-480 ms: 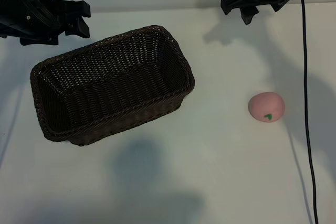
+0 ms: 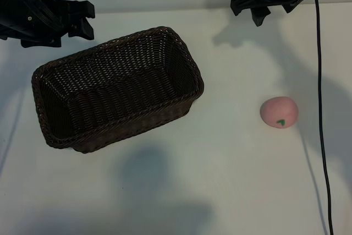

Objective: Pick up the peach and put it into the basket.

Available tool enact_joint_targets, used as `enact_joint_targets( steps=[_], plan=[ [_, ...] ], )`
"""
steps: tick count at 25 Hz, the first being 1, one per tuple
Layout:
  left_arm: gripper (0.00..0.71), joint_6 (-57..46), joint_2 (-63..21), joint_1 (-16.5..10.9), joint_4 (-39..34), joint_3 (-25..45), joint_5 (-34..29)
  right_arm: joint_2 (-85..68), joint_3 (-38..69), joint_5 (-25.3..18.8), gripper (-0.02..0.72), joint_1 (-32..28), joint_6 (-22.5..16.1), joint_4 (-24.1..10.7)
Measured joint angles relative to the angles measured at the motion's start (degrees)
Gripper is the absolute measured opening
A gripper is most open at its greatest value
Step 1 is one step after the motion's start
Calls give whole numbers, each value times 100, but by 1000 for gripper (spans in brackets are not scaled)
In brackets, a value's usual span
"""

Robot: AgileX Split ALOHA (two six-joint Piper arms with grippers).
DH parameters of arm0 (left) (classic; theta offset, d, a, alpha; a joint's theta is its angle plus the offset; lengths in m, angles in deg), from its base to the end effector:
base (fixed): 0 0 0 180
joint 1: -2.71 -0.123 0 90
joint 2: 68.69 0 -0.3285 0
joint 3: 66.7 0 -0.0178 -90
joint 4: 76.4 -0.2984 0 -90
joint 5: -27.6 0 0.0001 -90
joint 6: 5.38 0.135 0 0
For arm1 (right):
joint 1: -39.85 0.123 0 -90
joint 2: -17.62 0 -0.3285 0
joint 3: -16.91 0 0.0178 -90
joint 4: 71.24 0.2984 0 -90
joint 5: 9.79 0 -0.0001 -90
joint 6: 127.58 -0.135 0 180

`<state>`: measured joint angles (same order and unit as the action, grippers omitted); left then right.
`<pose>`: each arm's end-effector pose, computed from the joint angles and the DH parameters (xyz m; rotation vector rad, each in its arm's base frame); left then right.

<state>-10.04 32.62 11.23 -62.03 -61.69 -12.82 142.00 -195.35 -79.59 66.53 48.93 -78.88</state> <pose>0.4226 -0.0853 0.2680 -0.0969 2.5666 -0.3688 0.4777 0.2212 0.2736 -0.5992 2.7377 -0.0634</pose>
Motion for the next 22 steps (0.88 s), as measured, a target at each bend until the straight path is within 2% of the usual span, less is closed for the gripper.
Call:
enact_joint_targets(
  steps=[13,16,19,22],
  plan=[
    [589,0,0,0,-8,0,19,0,0,-2,567,0,0,63],
    [589,-146,-85,-6,-101,8,-178,0,0,-2,567,0,0,62],
    [589,-534,-425,-22,-417,234,-304,0,0,-2,567,0,0,68],
    [589,-1071,-937,-35,-838,745,-297,0,0,-6,567,0,0,79]
  ],
)
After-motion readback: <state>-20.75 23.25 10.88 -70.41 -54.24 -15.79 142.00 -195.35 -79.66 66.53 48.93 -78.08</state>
